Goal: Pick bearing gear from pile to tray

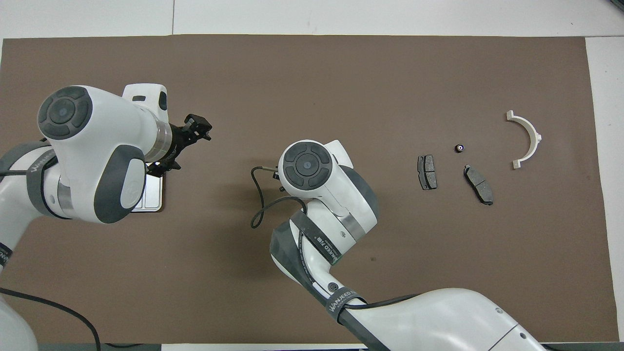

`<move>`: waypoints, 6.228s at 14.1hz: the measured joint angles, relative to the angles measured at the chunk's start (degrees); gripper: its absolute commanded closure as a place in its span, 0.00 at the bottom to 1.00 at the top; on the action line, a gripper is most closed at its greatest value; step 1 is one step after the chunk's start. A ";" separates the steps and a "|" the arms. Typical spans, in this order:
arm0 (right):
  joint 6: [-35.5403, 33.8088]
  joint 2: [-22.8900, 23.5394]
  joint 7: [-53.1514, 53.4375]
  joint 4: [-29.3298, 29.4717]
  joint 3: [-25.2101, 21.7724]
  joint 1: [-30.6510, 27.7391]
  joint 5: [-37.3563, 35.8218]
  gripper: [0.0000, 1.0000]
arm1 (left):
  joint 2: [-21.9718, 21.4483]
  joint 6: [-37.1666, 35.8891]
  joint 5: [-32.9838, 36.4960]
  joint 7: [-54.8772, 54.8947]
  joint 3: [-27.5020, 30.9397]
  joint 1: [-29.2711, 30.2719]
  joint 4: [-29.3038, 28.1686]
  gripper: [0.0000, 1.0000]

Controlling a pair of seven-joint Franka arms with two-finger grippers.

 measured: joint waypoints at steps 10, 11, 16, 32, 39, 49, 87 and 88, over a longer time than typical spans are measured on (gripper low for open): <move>7.31 1.85 0.00 -4.80 -0.74 -0.62 0.00 0.63 | 0.55 0.23 0.00 0.05 -0.73 -0.58 0.00 0.00; 7.32 1.91 0.00 -4.81 -0.78 -0.67 0.00 0.44 | 0.66 0.25 0.00 0.05 -0.72 -0.59 0.00 0.00; 7.34 1.86 0.00 -3.75 -0.81 -0.99 0.00 0.19 | 0.71 0.28 0.00 0.05 -0.72 -0.70 0.00 0.00; -12.50 -10.10 -45.80 2.37 -1.17 -29.50 0.19 0.08 | 22.05 -9.08 2.83 -13.29 -0.80 -21.40 23.04 0.00; -22.88 -20.05 -53.97 2.37 -1.21 -34.54 0.16 0.00 | 24.71 -7.52 3.05 -14.44 -0.13 -22.73 22.10 0.00; -31.73 -27.99 -59.69 2.37 -1.28 -38.44 0.18 0.00 | 24.69 -3.53 3.05 -14.44 -0.24 -22.74 18.79 0.00; -35.17 -29.72 -57.37 1.94 -5.00 -34.09 2.64 0.00 | 20.17 -1.93 2.99 -16.16 -0.03 -21.38 13.97 1.00; -35.14 -29.73 -57.37 1.84 -5.00 -34.09 2.64 0.00 | 19.05 -3.38 3.00 -15.59 0.03 -20.21 13.95 1.00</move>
